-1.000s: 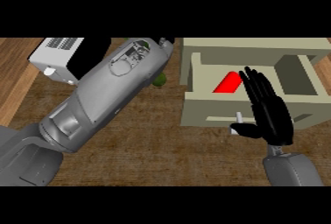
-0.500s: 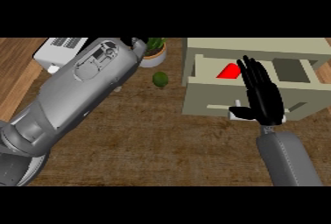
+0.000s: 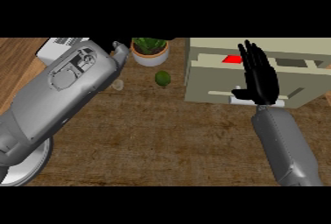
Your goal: Pick up the can, place it into the drawer and close the drawer
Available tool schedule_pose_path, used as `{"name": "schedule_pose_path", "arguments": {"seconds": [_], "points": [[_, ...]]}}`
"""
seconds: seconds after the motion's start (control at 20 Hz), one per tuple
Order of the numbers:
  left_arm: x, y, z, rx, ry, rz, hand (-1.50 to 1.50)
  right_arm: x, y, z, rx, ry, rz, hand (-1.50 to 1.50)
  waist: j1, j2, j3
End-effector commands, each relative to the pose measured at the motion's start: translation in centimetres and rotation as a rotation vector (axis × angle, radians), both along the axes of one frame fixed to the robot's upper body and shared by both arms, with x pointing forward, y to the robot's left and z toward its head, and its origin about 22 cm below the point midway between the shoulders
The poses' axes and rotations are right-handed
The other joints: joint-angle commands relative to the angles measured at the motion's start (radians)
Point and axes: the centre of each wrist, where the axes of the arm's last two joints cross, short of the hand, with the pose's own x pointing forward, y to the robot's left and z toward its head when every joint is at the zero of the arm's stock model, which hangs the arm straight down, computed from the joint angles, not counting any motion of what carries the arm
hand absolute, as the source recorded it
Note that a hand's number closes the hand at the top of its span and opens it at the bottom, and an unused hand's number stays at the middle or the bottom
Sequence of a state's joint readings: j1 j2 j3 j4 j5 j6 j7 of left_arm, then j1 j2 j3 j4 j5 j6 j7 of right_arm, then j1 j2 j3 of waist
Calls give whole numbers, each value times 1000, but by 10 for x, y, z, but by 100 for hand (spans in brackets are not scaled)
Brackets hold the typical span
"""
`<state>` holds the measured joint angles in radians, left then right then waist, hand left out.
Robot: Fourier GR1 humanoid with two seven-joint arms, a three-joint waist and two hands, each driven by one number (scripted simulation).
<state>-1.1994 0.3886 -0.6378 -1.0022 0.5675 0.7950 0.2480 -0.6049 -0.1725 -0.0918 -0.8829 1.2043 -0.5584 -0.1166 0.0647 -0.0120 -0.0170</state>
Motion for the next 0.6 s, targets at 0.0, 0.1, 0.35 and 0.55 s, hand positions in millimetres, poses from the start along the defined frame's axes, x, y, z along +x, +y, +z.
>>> {"name": "schedule_pose_path", "arguments": {"seconds": [0.0,0.1,0.35,0.55], "points": [[-4,21,-2,-5,-9,17,-150,7,9,-22,46,20,-11,-150,-2,22,19],[-10,23,-5,3,17,0,-150,23,8,-8,19,9,-34,-150,13,24,19],[-22,30,-24,20,34,-3,-150,41,25,3,28,-16,-29,-150,13,28,19],[-30,45,-47,11,22,3,-150,52,32,14,19,-52,-36,-150,9,33,19]]}}
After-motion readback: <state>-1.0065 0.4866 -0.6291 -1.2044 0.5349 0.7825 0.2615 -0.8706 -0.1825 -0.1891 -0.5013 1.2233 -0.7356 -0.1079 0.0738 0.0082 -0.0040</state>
